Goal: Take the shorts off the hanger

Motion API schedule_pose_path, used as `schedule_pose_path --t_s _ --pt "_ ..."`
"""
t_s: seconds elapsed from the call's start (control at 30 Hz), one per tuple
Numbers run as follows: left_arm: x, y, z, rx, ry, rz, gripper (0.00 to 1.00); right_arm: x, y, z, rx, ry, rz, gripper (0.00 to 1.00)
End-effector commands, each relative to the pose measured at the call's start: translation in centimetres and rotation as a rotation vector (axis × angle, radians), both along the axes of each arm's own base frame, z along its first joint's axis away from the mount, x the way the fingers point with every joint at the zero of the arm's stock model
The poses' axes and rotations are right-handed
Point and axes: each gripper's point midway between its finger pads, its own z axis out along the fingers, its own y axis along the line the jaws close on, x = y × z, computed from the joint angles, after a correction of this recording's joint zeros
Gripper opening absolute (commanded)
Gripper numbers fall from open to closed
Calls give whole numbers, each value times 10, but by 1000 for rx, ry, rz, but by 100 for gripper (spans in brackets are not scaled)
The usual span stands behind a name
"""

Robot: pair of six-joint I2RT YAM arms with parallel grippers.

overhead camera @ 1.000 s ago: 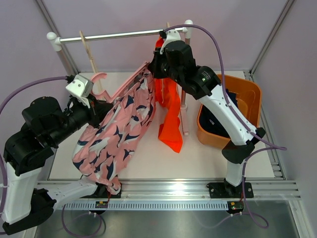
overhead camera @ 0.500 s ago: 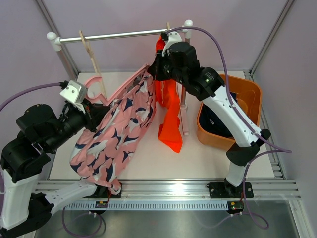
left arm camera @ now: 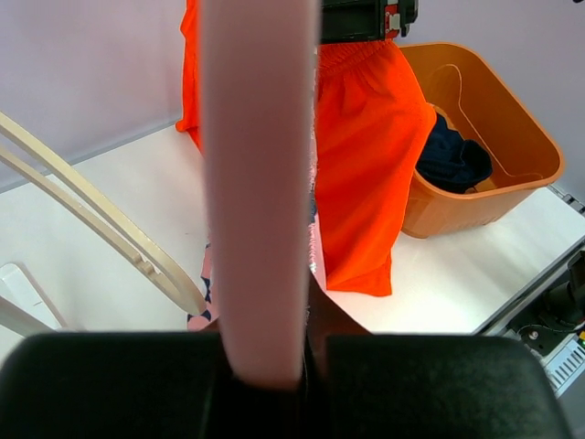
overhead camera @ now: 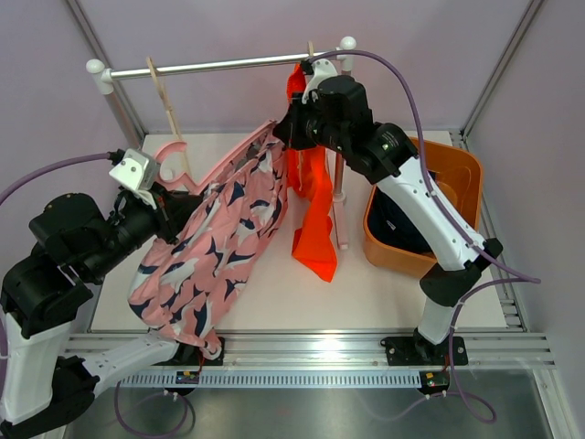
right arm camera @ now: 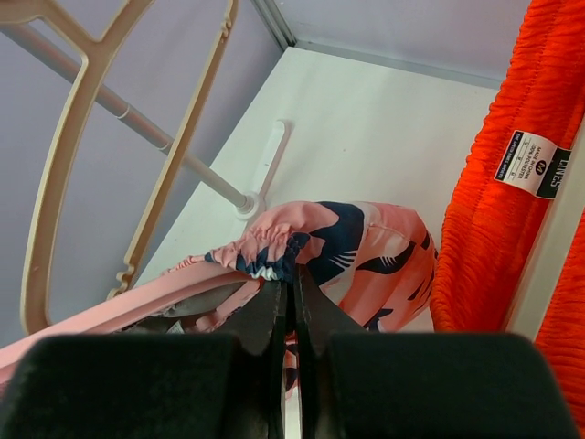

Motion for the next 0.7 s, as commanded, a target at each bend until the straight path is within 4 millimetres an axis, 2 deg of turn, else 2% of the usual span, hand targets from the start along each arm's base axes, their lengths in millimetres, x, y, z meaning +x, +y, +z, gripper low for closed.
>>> schedule_pose_path --t_s 0.0,0.1,0.27,0.37,0.5,0.53,0.57,0.63,0.67 --pt "-40 40 80 -222 -254 26 0 76 -123 -33 -210 3 -440 0" --pt "-40 43 80 -220 -256 36 0 80 -140 -31 -185 20 -460 0" --pt "-45 47 85 -243 -282 35 0 85 -156 -35 -181 43 -482 0" --pt "-46 47 87 -251 -291 35 0 86 -152 -36 -163 53 -455 0" --pt "-35 40 80 -259 -287 44 0 68 -127 -41 -129 74 -353 0" --pt "-33 38 86 -284 -308 42 0 63 -120 -40 -135 63 -343 0" --pt "-31 35 86 -295 -314 40 0 45 -92 -39 -144 44 -280 0" --pt "-23 29 84 -323 -317 46 0 22 -70 -37 -180 6 -247 0" --pt "-18 27 83 -324 -310 56 0 -5 -38 -35 -181 -12 -165 0"
